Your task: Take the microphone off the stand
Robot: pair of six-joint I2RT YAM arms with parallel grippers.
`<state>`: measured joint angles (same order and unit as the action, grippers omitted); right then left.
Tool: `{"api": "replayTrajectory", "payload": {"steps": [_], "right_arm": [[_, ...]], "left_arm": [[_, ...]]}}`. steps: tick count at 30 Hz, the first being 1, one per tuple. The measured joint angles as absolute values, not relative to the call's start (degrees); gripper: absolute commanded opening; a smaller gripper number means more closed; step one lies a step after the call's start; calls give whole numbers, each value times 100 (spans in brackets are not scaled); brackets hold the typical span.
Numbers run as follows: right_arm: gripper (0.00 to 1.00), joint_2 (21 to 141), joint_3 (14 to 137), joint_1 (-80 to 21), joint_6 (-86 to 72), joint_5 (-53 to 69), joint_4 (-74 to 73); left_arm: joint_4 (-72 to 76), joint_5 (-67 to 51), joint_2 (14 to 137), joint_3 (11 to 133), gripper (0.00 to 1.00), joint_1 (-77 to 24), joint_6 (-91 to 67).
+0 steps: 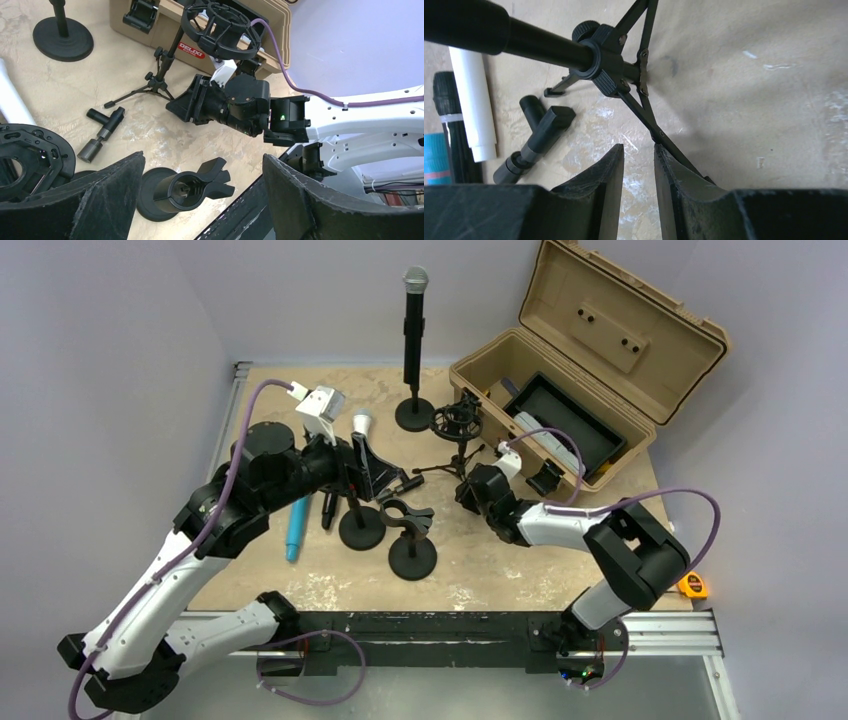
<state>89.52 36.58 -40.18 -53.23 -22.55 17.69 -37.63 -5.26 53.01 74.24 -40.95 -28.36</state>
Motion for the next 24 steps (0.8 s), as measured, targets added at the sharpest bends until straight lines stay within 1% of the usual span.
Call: {"api": "replayTrajectory", "payload": {"steps": [2, 3, 5, 9, 11, 13, 20, 22, 24], "right_arm": [[31, 8851, 3651, -3975, -5452, -2349, 1669], [34, 8750, 3636, -3942, -5496, -2388, 1621], [42, 8473, 3599, -3852, -5485, -2473, 1540], [60, 7725, 3588, -3741, -5002, -2338, 1629], [66, 7306, 3590, -3745, -4755, -2224, 1741], [70, 6941, 3590, -3750, -4558, -2150, 1850], [76, 6154, 3876, -3750, -3933, -2150, 1750], [81, 5909, 3999, -3750, -3769, -2123, 1699], [82, 5588, 4038, -3750, -3658, -2016, 1669]], "left_arm": [[-3782, -521, 5277, 7424, 87, -4095, -2834], [-3798, -517, 5258, 7424, 88, -4095, -2832], [-3826, -499, 5210, 7424, 88, -4095, -2816], [-3857, -462, 5164, 7432, 88, -4095, -2781], [-3848, -469, 5199, 7439, 88, -4095, -2783], [-3835, -491, 5236, 7439, 88, -4095, -2788], [-3789, -585, 5251, 7439, 89, -4095, -2792], [-3795, -578, 5216, 7439, 89, -4095, -2790], [-3813, -572, 5144, 7439, 89, -4095, -2790]]}}
